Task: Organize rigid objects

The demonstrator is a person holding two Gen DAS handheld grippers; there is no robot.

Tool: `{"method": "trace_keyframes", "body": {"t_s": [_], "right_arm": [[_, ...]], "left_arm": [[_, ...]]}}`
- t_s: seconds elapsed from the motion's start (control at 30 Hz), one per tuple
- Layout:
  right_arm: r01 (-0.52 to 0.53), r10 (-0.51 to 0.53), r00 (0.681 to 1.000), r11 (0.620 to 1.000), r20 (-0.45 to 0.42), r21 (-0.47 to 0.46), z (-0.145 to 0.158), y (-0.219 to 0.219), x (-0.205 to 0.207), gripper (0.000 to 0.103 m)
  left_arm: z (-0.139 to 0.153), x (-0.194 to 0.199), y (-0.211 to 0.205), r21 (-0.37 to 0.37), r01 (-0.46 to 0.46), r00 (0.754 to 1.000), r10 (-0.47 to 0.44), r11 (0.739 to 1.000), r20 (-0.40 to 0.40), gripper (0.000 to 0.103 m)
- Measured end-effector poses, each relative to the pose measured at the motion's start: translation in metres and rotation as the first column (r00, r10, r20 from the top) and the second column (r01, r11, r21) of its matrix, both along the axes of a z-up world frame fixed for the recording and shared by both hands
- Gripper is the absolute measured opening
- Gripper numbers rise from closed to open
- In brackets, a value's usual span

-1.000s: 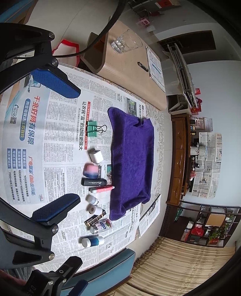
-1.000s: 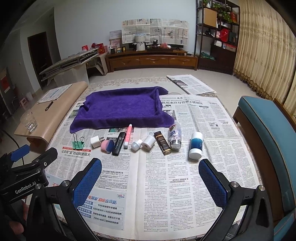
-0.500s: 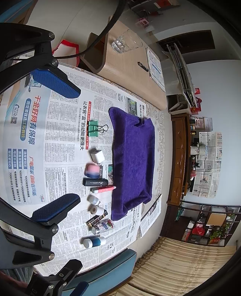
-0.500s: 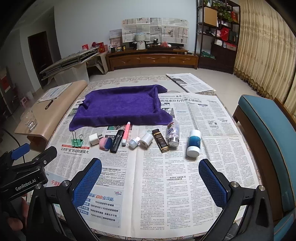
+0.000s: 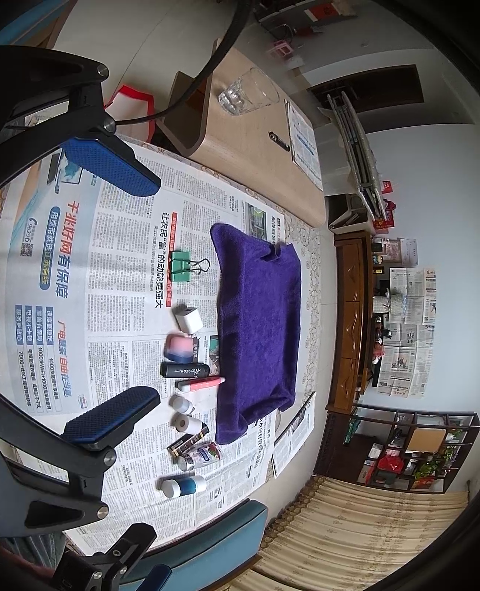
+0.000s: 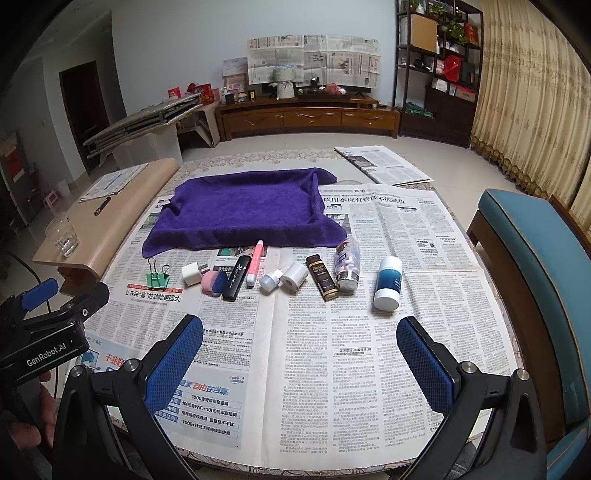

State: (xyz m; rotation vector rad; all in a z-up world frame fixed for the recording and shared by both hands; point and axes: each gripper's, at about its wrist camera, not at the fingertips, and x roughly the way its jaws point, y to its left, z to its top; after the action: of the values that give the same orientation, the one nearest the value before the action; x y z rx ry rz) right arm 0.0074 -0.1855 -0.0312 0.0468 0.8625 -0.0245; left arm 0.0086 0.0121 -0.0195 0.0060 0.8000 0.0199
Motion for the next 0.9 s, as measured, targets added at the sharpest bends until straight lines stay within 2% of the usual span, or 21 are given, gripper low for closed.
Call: {"method": "trace_keyframes", "body": {"t_s": [0.37, 0.9], "right_arm": [[0.006, -0.006, 1.0, 1.0, -0.013, -0.001, -0.001, -0.003, 0.0, 0.103], [0.014, -0.013, 0.999, 0.999, -0.029, 0.042, -0.005, -0.011, 0.01, 0.103]], "left_arm": [[-0.002, -0.005, 0.001, 0.023, 0.026, 1.0, -0.026, 0.999, 0.003, 0.103], [-0.014, 0.011, 0.011, 0.01, 0.02, 1.0, -0.02, 1.0, -0.021, 0.103]]}}
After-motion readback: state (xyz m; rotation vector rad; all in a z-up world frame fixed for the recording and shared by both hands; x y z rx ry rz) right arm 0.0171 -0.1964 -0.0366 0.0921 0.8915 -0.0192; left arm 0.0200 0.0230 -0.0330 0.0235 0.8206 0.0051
